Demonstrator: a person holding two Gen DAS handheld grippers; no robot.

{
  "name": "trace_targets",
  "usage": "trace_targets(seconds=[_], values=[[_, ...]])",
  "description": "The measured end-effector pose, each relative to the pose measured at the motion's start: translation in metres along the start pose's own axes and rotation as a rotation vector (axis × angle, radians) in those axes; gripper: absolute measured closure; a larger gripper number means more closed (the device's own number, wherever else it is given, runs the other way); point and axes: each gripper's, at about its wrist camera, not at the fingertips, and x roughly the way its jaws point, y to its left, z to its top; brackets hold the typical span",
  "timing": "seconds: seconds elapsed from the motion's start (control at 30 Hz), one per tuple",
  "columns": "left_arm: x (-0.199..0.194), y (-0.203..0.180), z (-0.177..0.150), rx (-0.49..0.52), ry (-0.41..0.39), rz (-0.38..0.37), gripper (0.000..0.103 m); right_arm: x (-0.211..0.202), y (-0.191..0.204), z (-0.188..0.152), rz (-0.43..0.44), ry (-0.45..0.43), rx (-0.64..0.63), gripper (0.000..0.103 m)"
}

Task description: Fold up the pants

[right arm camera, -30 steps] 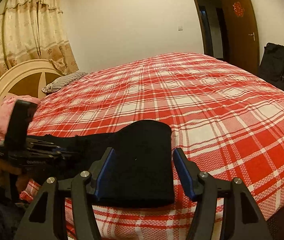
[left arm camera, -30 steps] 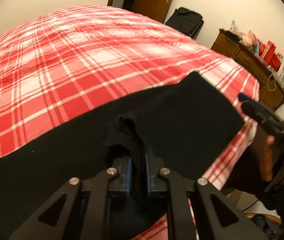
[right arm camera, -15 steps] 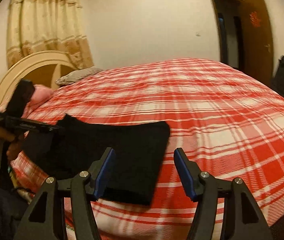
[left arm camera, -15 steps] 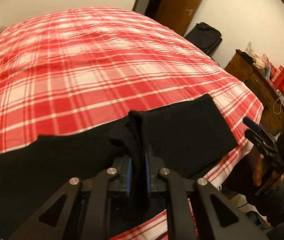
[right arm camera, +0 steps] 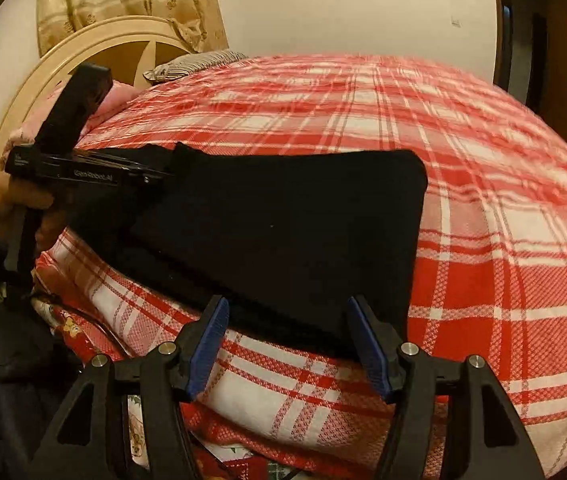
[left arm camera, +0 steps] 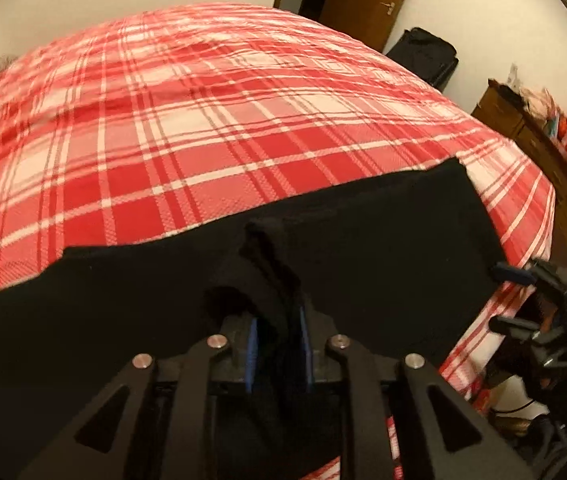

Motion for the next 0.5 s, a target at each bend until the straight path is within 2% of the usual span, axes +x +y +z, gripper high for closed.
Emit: trace_targets(seconds=[0.13, 0.2, 0.33, 0.4, 0.43, 0.5], values=[[-0.011, -0.005, -0.004, 0.057, -0.031, 0.043, 0.066, -0.011, 0.012, 0.011, -0.02, -0.038, -0.045, 0.04], [-0.017, -0.006, -0.005, 0.076, -0.053, 0.057, 0.049, -0.017, 0.013, 0.025, -0.039, -0.08, -0.042, 0.04], [-0.024, 0.004, -0.008, 0.065, -0.06, 0.066, 0.047, 0.002, -0.006, 0.049, -0.099, -0.065, -0.006, 0.04], [-0.03, 0.01, -0.01, 0.05, -0.07, 0.072, 0.047, 0.029, -0.025, 0.052, -0.102, 0.039, 0.057, 0.039], [-0.033, 0.014, -0.011, 0.042, -0.078, 0.075, 0.047, 0.038, -0.032, 0.051, -0.093, 0.064, 0.081, 0.039], [-0.042, 0.025, -0.013, 0.023, -0.093, 0.087, 0.047, 0.031, -0.034, 0.052, -0.079, 0.021, 0.091, 0.039]])
